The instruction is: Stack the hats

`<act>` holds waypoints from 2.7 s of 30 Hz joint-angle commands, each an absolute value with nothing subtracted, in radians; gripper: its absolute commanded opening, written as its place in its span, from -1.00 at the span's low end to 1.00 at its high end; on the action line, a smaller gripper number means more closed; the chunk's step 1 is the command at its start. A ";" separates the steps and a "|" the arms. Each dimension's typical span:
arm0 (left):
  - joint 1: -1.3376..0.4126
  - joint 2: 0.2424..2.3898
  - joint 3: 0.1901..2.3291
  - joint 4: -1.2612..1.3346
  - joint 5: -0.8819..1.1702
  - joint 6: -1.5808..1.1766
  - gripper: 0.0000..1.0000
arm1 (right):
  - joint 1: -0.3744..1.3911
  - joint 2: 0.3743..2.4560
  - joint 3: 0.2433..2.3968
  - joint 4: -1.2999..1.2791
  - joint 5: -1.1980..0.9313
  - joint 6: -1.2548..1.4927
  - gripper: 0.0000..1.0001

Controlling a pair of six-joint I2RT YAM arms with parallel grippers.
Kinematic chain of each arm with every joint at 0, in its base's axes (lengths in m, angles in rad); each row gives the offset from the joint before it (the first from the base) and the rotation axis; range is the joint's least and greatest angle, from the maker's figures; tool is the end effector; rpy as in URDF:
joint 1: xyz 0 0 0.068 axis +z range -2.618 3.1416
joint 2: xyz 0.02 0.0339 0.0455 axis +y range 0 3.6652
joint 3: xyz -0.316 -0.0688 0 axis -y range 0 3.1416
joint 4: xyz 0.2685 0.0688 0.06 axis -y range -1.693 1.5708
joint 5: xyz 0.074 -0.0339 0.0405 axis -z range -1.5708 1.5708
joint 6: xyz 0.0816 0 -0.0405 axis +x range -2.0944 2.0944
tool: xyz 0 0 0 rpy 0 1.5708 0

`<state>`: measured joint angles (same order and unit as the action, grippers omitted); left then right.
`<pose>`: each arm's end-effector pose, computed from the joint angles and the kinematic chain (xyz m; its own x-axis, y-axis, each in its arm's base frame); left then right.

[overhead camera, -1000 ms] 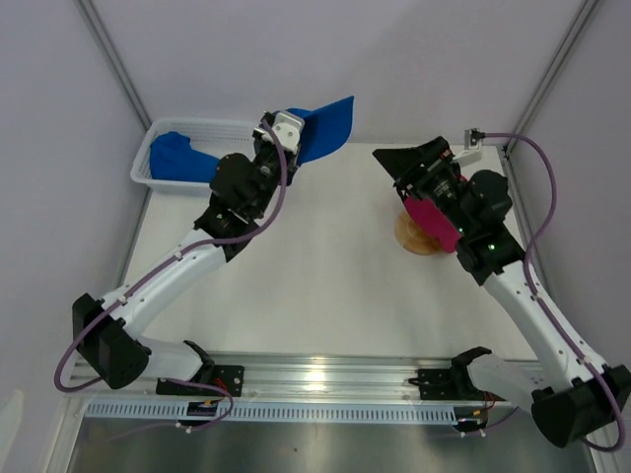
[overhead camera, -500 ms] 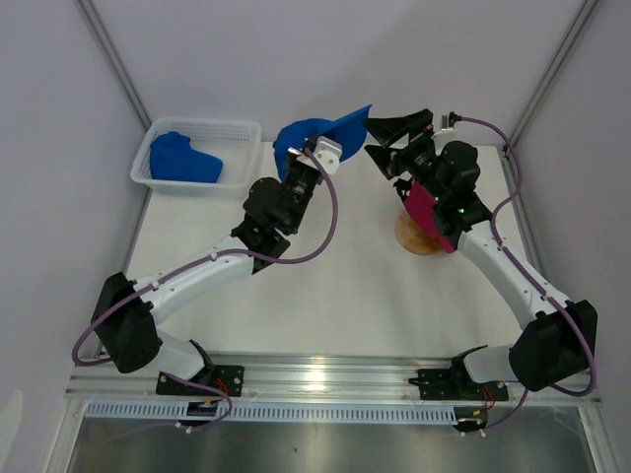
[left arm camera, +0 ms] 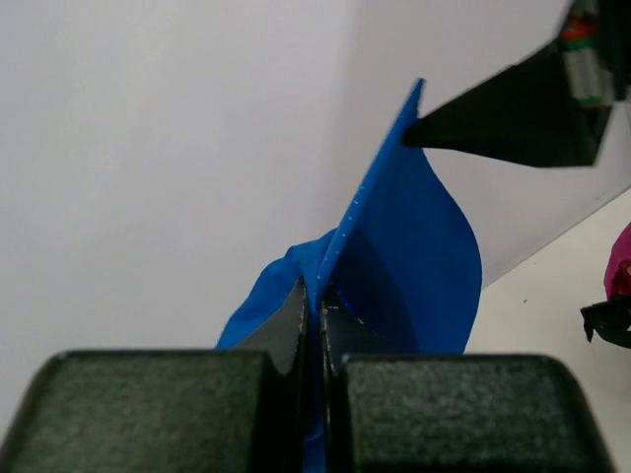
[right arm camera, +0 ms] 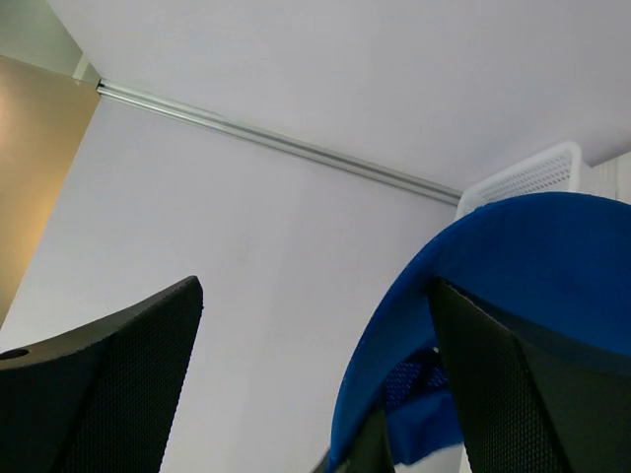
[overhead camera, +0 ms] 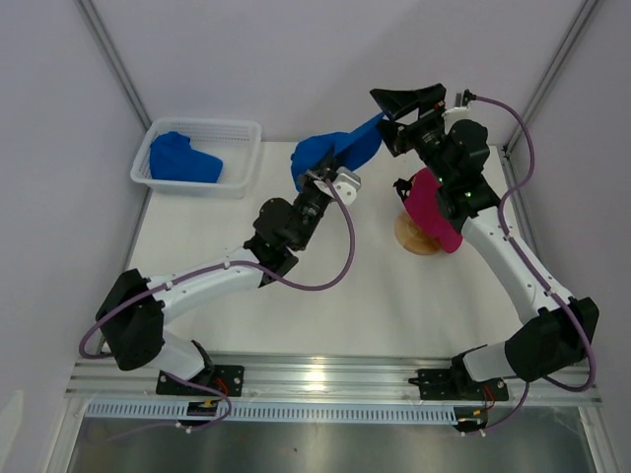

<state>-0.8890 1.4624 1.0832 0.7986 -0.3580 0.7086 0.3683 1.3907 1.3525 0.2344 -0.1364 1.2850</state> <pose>0.2710 -0.2886 0.4452 0.5368 0.3058 -0.7863 0.2320 0.8426 0.4860 0.3560 0.1493 0.5043 -0.4103 0.8605 -0.3019 -0.3101 0.1797 0.9336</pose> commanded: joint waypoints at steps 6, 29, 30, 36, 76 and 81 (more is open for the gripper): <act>-0.933 1.457 0.990 1.113 -0.285 0.838 -0.99 | 0.327 1.470 1.419 0.182 -0.210 1.192 0.28; -0.963 1.540 0.954 1.334 -0.328 0.937 -0.72 | 0.276 1.514 1.447 0.208 -0.465 1.046 -1.00; -0.963 1.552 0.977 1.377 -0.360 0.933 -0.41 | 0.273 1.503 1.431 0.260 -0.465 1.037 -1.00; -0.966 1.497 1.161 0.888 -0.683 0.502 0.62 | 0.261 1.457 1.376 0.322 -0.434 0.988 -1.00; -0.503 1.986 1.794 -0.429 -0.049 -0.154 0.99 | 0.267 1.172 1.198 -0.083 -0.178 0.371 0.85; -0.506 2.198 2.072 -0.612 -0.052 -0.046 0.97 | 0.241 1.146 1.177 -0.078 -0.141 0.380 0.93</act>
<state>-0.4992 2.1281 1.9373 -0.4706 -0.0391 -0.1478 0.2569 1.1904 1.1778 -0.0849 -0.2031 0.4118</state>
